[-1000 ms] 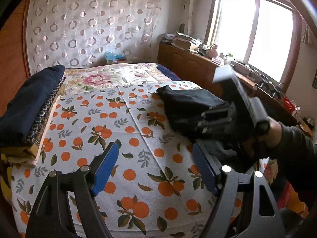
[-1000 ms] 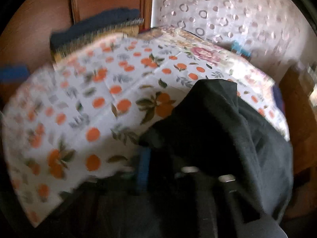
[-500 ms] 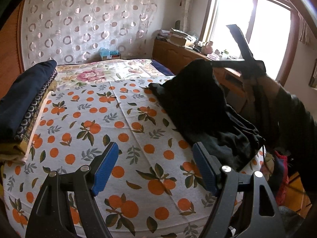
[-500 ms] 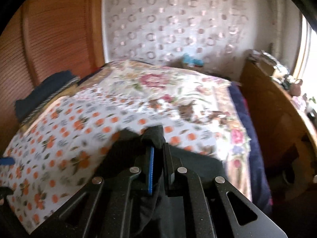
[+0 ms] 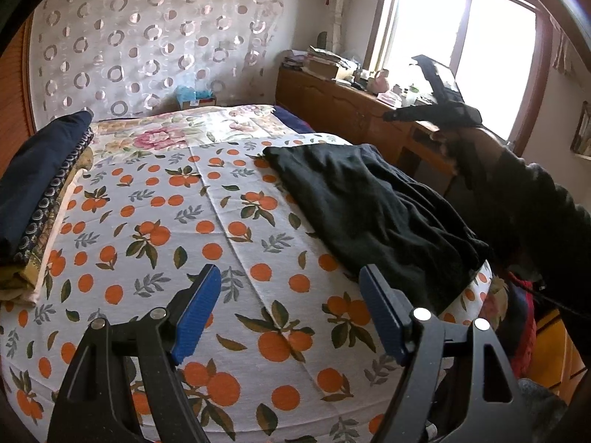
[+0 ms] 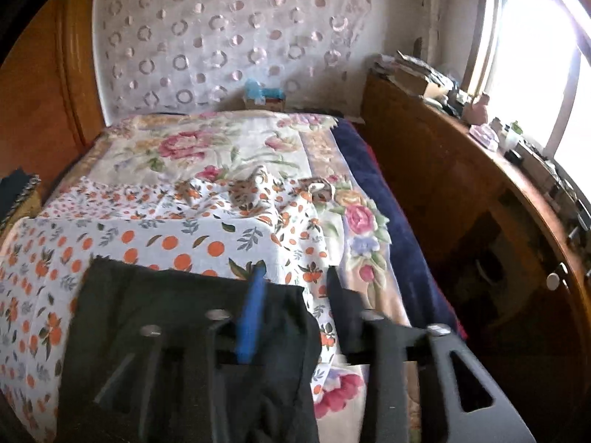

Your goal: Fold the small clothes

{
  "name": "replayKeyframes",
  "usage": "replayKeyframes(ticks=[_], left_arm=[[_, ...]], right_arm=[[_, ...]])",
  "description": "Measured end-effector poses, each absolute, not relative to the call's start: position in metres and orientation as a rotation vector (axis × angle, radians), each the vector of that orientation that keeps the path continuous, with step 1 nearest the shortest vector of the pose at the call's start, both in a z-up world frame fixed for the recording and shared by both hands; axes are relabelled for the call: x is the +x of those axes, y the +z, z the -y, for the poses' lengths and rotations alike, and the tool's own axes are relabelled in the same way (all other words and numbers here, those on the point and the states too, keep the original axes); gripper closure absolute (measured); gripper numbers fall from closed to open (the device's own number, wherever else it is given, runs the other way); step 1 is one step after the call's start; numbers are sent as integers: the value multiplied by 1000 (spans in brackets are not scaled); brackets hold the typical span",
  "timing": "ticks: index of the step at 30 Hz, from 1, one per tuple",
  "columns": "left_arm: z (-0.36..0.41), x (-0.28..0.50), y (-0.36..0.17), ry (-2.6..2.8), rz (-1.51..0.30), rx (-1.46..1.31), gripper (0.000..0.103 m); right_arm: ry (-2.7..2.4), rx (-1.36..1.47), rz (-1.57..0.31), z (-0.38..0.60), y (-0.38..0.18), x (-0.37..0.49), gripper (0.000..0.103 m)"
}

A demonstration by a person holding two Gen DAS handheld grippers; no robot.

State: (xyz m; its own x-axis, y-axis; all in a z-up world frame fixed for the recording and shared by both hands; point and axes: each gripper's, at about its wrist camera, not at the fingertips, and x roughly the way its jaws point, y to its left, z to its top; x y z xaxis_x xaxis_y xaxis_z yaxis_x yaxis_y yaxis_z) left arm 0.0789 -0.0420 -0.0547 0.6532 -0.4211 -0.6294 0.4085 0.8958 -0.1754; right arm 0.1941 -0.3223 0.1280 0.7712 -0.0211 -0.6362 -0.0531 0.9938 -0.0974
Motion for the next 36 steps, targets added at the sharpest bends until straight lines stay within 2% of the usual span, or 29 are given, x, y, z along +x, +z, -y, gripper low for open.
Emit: replayKeyframes(ticks=[8,14,20,25,27,29,31,33,36], left_arm=[[62,78,-57,-509,-726,0,25],[88,76,-63,-553,-741,25,25],[108,73,-70,-582,-764,61,25],[118,72,-77,-598,-785,75,25],[120,71,-78,-601,-788,78,25],[122,70,-79,-605,-790,80,25],[123,69,-80,-608,-793,81,25],[124,70,-82,-610,-799,83,25],[127,69,-83,-612,-803,86,25]], right_arm=[[176,-181,-675,344,120,82,60],[231,-165,-739,354,75,17,60],[262,-113,-781,361,53,-16,60],[265,-133,-773,360,63,-33,61],[260,-154,-779,355,64,-39,71],[239,-164,-782,355,63,-37,71],[247,-158,-788,355,61,-34,78],[261,-160,-788,350,60,-37,96],[271,-172,-752,351,66,-45,98]])
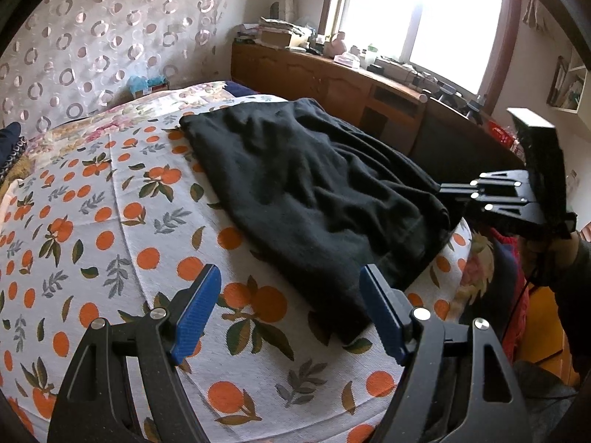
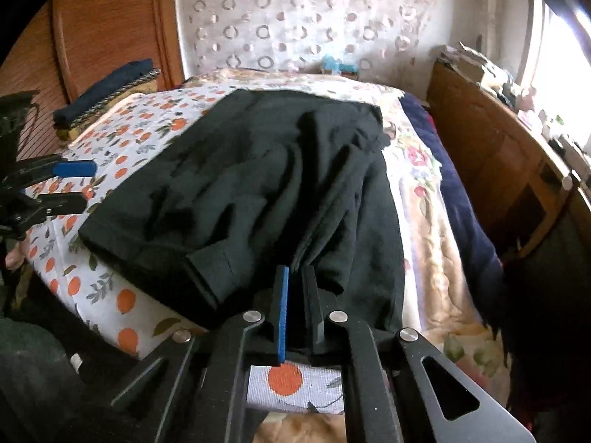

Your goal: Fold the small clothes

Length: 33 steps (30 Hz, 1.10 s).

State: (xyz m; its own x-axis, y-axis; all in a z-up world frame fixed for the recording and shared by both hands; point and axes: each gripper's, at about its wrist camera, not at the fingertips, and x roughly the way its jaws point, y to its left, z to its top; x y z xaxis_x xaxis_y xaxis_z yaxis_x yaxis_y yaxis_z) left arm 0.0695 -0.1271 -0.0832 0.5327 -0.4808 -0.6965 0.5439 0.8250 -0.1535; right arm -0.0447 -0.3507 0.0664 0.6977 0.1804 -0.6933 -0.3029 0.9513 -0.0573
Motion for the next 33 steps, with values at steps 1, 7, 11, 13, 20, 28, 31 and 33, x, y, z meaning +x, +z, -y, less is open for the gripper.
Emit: replayKeyframes(ticks=[1,7,11,13,20,28,31,33], left_arm=[[128,70,-84,-613,-804,87,25],[131,69,-86,-621,-809,86,25],[135,68,-88,-621,-819,88,25],[136,68,-89,-621,-825,88,25],[137,69,-91,-647,-835,57,26],[147,68,-99,-665,-873,74,56],[149,65,-102,-675,-887,85,65],[151,64,-104,-683,-899,85,69]], right_arm=[[270,-164,-739,354,72,-47,98],[196,-125,-719,385,78,-56,98],[174,-105,-776,394,59,-53,98],[172,-105,-787,393,51,-52,98],[171,-58,-775,398,51,-50,98],[134,-43,-807,403,39,-45,73],[134,3,-805,410,37,-44,65],[139,28,-809,414,37,-43,61]])
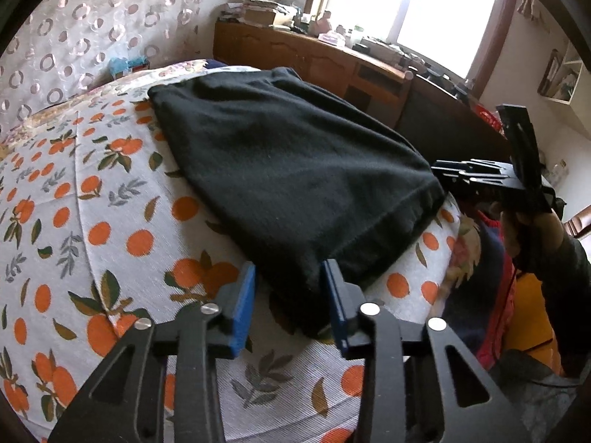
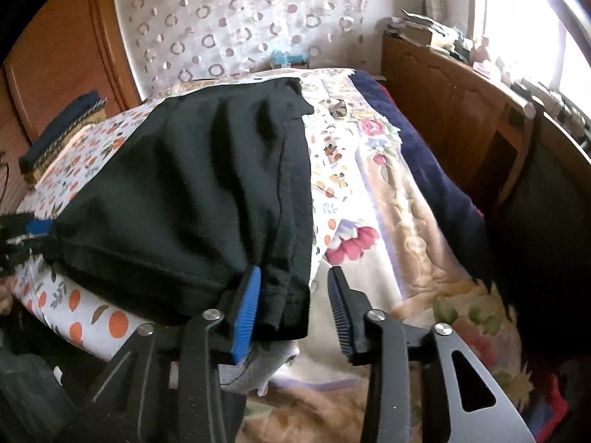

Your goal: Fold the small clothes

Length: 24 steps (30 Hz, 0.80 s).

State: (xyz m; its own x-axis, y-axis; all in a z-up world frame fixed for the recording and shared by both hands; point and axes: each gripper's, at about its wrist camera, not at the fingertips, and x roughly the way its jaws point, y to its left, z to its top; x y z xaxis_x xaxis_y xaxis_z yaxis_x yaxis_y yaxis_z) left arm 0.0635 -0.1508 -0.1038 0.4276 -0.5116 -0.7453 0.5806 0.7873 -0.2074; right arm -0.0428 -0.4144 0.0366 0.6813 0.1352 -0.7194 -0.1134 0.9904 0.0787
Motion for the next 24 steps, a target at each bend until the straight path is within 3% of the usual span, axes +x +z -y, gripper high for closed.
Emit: replayKeyframes(ticks=[5,14,16,19,24], left_arm=[[153,61,-106,-687,-910,96,76],[152,62,-106,-688,-920,86,77],[152,62,-106,-689,-919,86,77],[153,61,-106,-687,-918,92,80],[154,61,-103,-681,-905,94,93]], right_arm=[[192,86,-822,418,36,-46,61],[225,59,-829,415,37,-55,61],[217,31,-823,413,38,-57,66],[208,0,-809,410,41,-58,86],[246,-32,-754,401,42,-64,93]])
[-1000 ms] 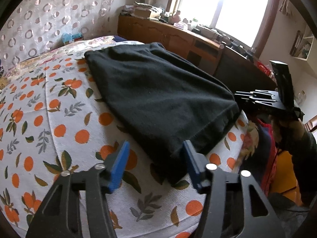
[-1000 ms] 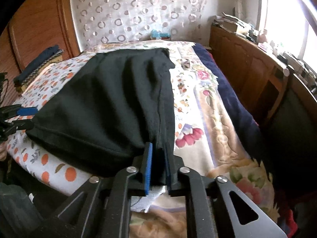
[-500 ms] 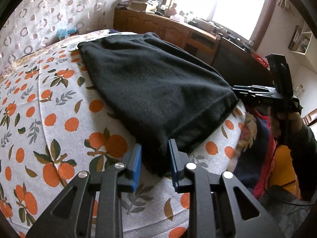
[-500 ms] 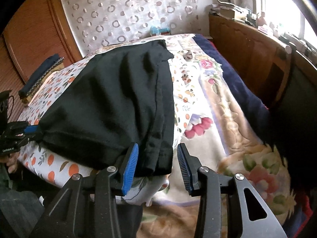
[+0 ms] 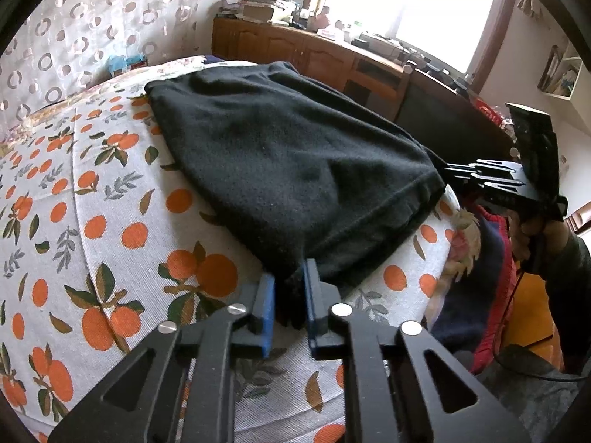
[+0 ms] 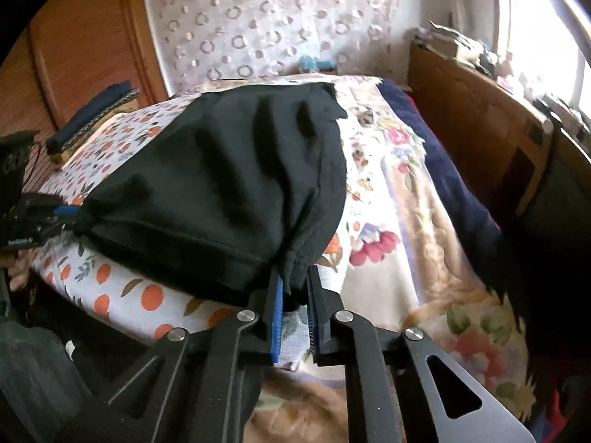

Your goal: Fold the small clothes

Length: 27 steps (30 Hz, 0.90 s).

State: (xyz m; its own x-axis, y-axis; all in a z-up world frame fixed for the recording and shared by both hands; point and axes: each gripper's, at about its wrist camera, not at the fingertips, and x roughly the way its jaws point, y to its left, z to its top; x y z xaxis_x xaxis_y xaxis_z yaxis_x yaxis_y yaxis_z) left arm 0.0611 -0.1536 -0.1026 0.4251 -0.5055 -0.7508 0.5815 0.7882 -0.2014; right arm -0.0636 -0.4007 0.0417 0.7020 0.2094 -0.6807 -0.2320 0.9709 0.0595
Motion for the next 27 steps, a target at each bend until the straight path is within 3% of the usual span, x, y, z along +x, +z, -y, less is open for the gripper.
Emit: replayKeyframes(ticks=[13,27], left_arm=[[151,88,-45,-687,-764,77,97],[149,197,-9,-625,-697,37,97]], right_arm=[[258,-24,-565,402,79,-44,95],[261,-66,-442,394,117,61,95]])
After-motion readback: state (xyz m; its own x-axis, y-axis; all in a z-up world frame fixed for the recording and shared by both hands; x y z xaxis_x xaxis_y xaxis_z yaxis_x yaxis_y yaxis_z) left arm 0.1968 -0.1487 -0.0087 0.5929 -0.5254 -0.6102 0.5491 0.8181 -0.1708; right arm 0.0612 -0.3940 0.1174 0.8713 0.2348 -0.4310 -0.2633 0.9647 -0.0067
